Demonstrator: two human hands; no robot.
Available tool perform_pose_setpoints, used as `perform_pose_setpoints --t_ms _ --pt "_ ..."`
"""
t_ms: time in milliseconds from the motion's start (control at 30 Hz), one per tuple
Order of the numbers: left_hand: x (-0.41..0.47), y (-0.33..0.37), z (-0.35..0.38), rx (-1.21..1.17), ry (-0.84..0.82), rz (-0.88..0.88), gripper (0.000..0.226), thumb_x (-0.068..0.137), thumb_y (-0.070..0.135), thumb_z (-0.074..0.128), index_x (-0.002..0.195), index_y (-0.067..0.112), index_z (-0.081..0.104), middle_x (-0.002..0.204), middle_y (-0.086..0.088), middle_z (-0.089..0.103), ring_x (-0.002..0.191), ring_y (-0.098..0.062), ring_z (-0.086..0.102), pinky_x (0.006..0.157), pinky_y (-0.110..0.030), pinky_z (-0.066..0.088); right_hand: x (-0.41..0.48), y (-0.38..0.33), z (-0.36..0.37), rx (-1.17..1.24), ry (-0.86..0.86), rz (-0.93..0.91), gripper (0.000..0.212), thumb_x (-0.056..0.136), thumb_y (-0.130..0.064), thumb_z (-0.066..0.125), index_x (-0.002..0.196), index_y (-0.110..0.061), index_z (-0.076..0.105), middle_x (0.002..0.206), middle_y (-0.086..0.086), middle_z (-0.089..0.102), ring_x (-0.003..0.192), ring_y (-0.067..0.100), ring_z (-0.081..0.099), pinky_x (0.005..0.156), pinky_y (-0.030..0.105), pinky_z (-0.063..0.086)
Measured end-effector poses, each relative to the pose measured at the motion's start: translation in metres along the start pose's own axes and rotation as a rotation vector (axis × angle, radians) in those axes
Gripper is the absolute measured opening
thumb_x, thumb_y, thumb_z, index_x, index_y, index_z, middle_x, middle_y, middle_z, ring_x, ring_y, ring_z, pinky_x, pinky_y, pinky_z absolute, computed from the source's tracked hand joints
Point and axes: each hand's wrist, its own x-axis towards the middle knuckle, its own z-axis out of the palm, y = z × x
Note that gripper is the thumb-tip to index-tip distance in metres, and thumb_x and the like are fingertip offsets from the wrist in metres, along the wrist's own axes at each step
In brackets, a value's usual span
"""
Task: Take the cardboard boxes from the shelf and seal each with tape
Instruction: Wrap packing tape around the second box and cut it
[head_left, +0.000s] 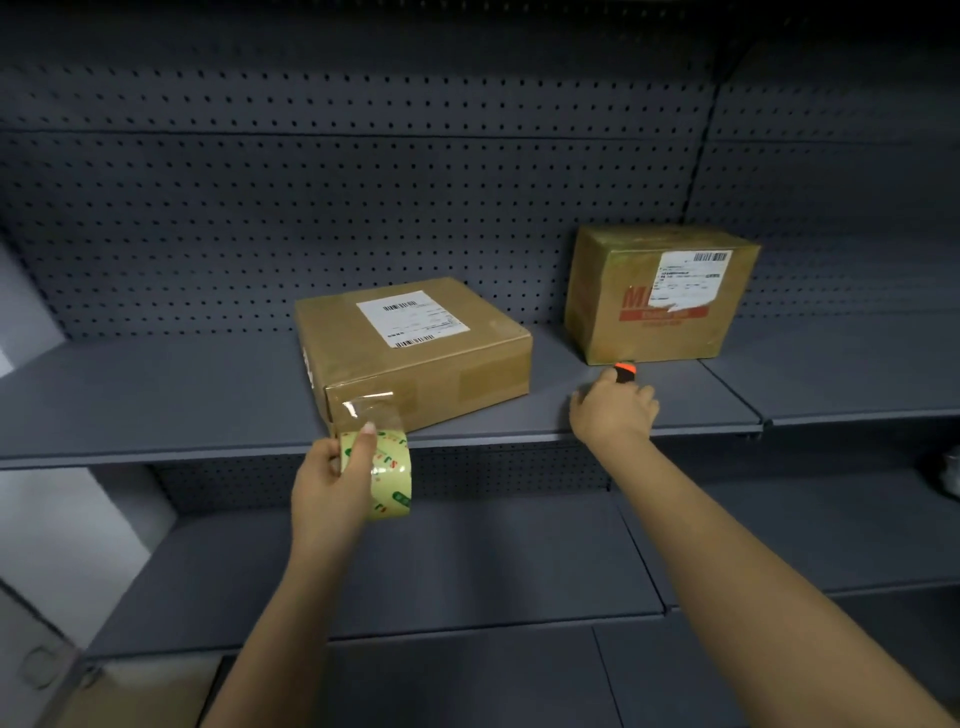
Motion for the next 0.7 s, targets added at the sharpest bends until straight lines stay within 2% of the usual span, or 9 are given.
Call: perform_pose_setpoints --t_ms 67,133,200,300,433,533,600,700 --pt "-0.001 0.001 -0.001 0.015 -0.001 0.000 0.044 0.094 0.049 0.057 0.092 0.005 0.057 0.081 -0.010 0.064 0.072 -0.022 0.063 0.058 -0.031 0.048 0.004 0.001 0.000 0.027 0.010 0.010 0.044 0.096 -0.018 0.048 0.136 -0.004 0.037 0.131 0.024 0.050 0.124 0.037 0.039 0.103 0.041 0.030" --pt "-0.003 -0.001 0.001 0.007 0.030 0.005 0.043 0.093 0.051 0.058 0.096 0.008 0.059 0.089 -0.013 0.068 0.079 -0.026 0.067 0.063 -0.036 0.051 0.005 0.004 0.000 0.065 0.039 0.004 0.050 0.094 -0.013 0.048 0.140 0.000 0.032 0.129 0.026 0.052 0.123 0.038 0.039 0.101 0.042 0.032" --pt "-0.004 -0.002 0.004 -0.014 0.064 -0.005 0.041 0.091 0.053 0.061 0.099 0.013 0.058 0.095 -0.012 0.068 0.085 -0.027 0.068 0.067 -0.039 0.054 -0.003 0.007 0.001 0.112 0.103 -0.041 0.050 0.096 -0.019 0.050 0.139 0.000 0.033 0.124 0.025 0.055 0.119 0.038 0.042 0.097 0.042 0.034" --pt "-0.005 -0.001 0.008 -0.045 0.119 -0.009 0.041 0.090 0.051 0.064 0.105 0.014 0.052 0.096 -0.006 0.066 0.081 -0.021 0.066 0.061 -0.033 0.052 -0.022 0.009 0.002 0.163 0.199 -0.140 0.047 0.097 -0.027 0.052 0.134 -0.001 0.037 0.116 0.022 0.060 0.111 0.037 0.046 0.090 0.041 0.038" --pt "-0.004 -0.002 0.010 -0.077 0.126 0.016 0.041 0.091 0.046 0.064 0.114 0.017 0.045 0.095 -0.003 0.065 0.083 -0.021 0.065 0.066 -0.037 0.052 -0.044 0.001 0.002 0.428 0.293 -0.315 0.050 0.095 -0.018 0.047 0.141 -0.003 0.036 0.114 0.020 0.060 0.103 0.035 0.048 0.083 0.043 0.041" --pt "-0.003 -0.001 0.010 -0.093 0.102 0.048 0.035 0.093 0.041 0.063 0.115 0.020 0.045 0.085 0.001 0.065 0.079 -0.019 0.065 0.062 -0.035 0.052 -0.058 -0.013 -0.004 0.687 0.221 -0.401 0.052 0.098 -0.018 0.039 0.148 -0.009 0.027 0.109 0.019 0.062 0.092 0.032 0.057 0.071 0.039 0.045" --pt "-0.002 -0.001 0.009 -0.098 0.080 0.055 0.032 0.094 0.039 0.063 0.115 0.021 0.047 0.086 0.002 0.066 0.078 -0.017 0.065 0.058 -0.032 0.050 -0.065 -0.025 -0.010 0.776 0.168 -0.411 0.052 0.100 -0.020 0.035 0.150 -0.013 0.024 0.101 0.019 0.064 0.080 0.029 0.059 0.063 0.034 0.041" --pt "0.001 -0.005 0.006 -0.099 0.050 0.044 0.031 0.093 0.041 0.063 0.113 0.024 0.048 0.096 -0.003 0.068 0.080 -0.020 0.068 0.063 -0.040 0.057 -0.076 -0.044 -0.022 0.833 0.173 -0.460 0.051 0.101 -0.033 0.042 0.148 -0.018 0.027 0.101 0.011 0.064 0.078 0.020 0.058 0.060 0.029 0.039"
